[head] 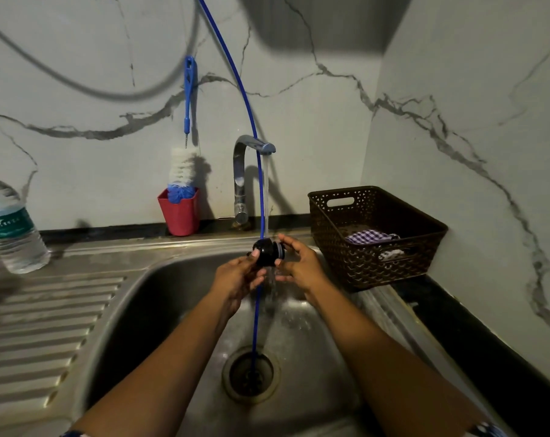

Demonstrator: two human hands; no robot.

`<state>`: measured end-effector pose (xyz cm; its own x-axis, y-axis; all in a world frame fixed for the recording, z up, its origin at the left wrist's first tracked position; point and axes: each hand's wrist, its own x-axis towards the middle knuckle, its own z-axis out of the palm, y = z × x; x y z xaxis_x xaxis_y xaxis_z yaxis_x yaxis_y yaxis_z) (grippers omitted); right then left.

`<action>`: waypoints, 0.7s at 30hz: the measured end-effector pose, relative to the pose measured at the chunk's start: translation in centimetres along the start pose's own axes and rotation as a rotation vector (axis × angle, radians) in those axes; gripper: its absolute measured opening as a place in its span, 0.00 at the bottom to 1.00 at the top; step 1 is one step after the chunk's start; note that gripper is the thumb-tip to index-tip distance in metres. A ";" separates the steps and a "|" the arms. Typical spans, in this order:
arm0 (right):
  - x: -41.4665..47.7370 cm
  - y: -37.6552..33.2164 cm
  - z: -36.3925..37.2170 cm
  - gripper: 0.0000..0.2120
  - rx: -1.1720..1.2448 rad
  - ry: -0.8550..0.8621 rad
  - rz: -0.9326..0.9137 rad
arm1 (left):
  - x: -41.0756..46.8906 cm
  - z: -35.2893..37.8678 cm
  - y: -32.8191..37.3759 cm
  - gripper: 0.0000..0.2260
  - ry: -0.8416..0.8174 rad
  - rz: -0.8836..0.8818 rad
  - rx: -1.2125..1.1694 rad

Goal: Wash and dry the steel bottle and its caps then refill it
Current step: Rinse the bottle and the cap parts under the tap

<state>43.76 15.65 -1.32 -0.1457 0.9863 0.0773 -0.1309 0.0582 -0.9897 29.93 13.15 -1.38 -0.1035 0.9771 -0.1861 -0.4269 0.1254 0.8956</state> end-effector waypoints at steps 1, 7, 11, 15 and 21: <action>0.1 0.1 -0.1 0.23 0.046 0.011 0.022 | 0.0 0.1 -0.1 0.03 -0.007 0.020 0.009; 0.1 0.0 0.2 0.15 0.207 0.109 0.081 | 0.2 0.1 -0.6 0.04 -0.024 0.104 0.117; 0.1 0.3 0.6 0.18 0.196 0.045 0.000 | 0.0 0.0 -0.1 0.09 -0.045 0.054 0.042; 0.1 0.6 0.9 0.23 0.149 -0.004 -0.036 | 0.4 -0.1 -0.2 0.09 -0.016 0.076 -0.034; 0.3 0.8 0.6 0.07 0.162 0.129 0.149 | 0.6 0.3 -0.3 0.14 -0.022 0.173 -0.021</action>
<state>43.03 15.86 -1.97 -0.0505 0.9943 -0.0938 -0.2746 -0.1041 -0.9559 30.25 13.77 -1.69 -0.1578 0.9872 -0.0212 -0.4230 -0.0482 0.9048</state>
